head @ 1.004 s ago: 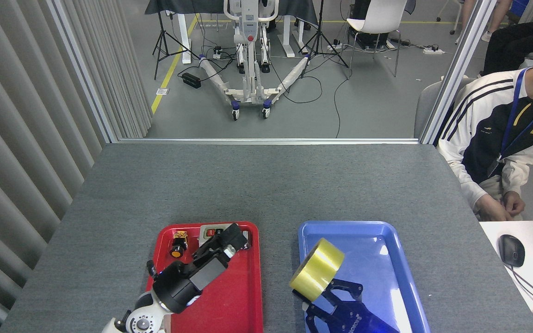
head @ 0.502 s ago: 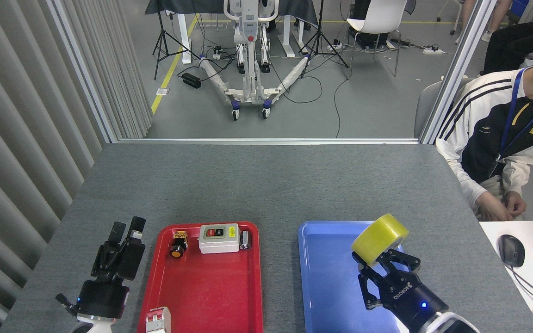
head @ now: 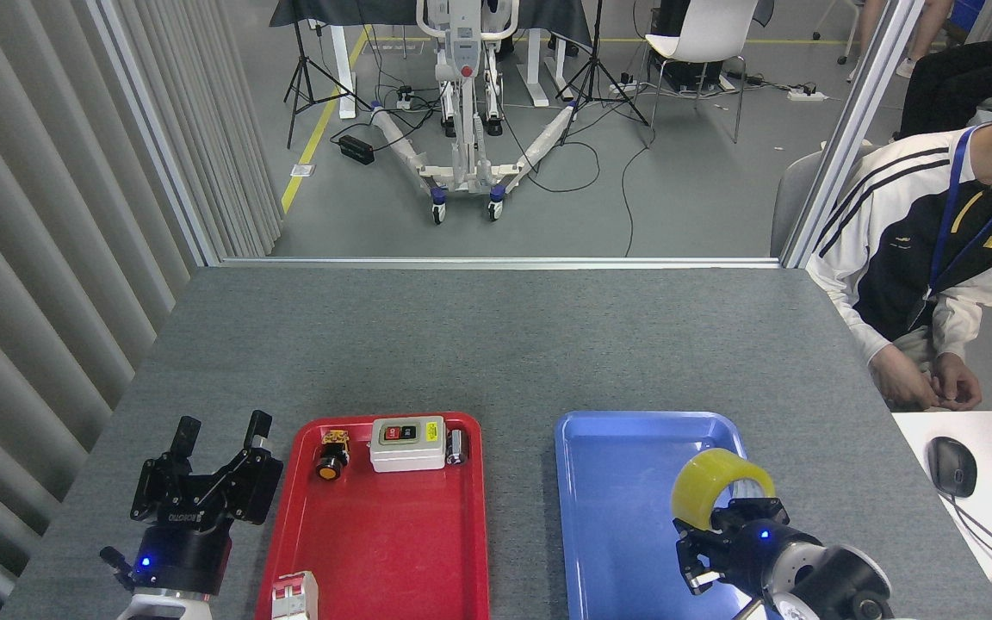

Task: Place and move tape with both arms
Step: 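Withdraw the left gripper and carry the tape over the blue tray with the right, then lower the tape into the blue tray and open the right gripper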

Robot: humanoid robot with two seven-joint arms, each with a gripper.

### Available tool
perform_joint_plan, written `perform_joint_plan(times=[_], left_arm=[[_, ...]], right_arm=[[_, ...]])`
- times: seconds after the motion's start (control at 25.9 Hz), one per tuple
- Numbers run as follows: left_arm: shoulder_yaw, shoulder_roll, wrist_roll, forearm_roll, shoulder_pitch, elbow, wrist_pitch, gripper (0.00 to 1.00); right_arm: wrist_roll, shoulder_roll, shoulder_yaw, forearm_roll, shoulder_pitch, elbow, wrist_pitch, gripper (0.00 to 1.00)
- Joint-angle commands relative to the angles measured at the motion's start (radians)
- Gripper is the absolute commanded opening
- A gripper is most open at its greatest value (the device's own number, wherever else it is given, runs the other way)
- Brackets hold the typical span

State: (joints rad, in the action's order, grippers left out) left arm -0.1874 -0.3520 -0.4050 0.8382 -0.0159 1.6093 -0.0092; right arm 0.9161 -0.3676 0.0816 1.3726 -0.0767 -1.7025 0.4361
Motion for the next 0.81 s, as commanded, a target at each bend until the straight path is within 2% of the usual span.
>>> perform_joint_plan(times=[0.0,0.04,0.12,0.15,0.23,0.42,0.66,0.77], left_arm=[[0.006,0.002,0.002,-0.016,0.001,-0.002,-0.009,1.00],[0.008,0.001,0.002,-0.042,0.001,-0.002,-0.012,1.00],[0.013,0.001,0.002,-0.100,0.001,-0.002,-0.021,1.00],[0.016,0.001,0.000,-0.120,0.001,-0.005,-0.028,1.00],[0.016,0.002,-0.002,-0.128,0.001,-0.005,-0.034,1.00],[0.017,0.002,0.000,-0.129,0.002,-0.005,-0.032,1.00],[0.031,0.002,-0.002,-0.129,0.005,-0.003,-0.035,1.00],[0.031,0.004,-0.002,-0.129,0.005,-0.003,-0.043,1.00]], right_arm=[[0.181,0.029,0.037,-0.069,-0.040,0.012,-0.051,0.08],[0.205,0.033,0.052,-0.067,-0.049,0.020,-0.073,0.13],[0.210,0.035,0.073,-0.067,-0.052,0.041,-0.119,0.34],[0.204,0.039,0.079,-0.067,-0.052,0.046,-0.143,0.53],[0.198,0.045,0.087,-0.066,-0.052,0.049,-0.192,0.98],[0.182,0.044,0.093,-0.072,-0.046,0.049,-0.211,1.00],[0.024,0.036,0.073,-0.072,-0.038,0.044,-0.214,1.00],[0.015,0.038,0.064,-0.073,-0.034,0.049,-0.234,1.00]])
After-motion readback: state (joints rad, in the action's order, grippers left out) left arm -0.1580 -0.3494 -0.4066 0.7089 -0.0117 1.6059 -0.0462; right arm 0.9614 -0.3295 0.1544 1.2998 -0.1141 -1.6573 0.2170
